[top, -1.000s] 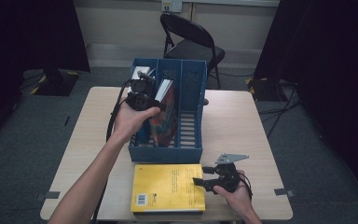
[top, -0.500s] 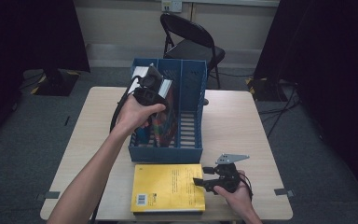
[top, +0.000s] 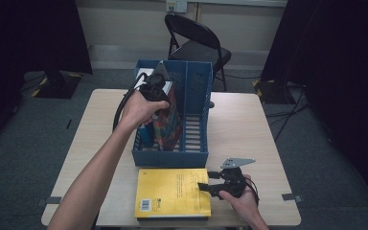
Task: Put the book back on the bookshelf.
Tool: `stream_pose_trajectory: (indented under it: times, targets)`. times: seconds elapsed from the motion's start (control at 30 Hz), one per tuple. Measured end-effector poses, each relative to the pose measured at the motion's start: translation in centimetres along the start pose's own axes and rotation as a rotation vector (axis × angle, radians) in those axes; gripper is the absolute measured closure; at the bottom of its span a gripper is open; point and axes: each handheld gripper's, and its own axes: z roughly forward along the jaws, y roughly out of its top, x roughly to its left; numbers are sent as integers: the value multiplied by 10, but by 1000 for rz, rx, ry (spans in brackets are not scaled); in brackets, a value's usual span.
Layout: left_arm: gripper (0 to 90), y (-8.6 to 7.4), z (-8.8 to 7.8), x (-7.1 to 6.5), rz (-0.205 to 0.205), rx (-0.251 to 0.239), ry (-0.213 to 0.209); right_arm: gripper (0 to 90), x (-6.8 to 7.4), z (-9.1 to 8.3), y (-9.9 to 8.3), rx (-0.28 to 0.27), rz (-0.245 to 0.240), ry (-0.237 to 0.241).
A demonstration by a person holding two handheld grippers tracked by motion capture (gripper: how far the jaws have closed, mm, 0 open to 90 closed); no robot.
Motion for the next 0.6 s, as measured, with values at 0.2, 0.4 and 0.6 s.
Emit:
stream_pose_trajectory:
  times: [0.2, 0.4, 0.6]
  targets:
    - [570, 7, 3, -1, -53, 56, 28, 318, -1, -2, 0, -3, 7, 1]
    - [529, 6, 3, -2, -38, 47, 35, 318, -2, -2, -1, -2, 11, -3]
    - [658, 3, 12, 2, -38, 67, 68, 318, -1, -2, -1, -4, 10, -4]
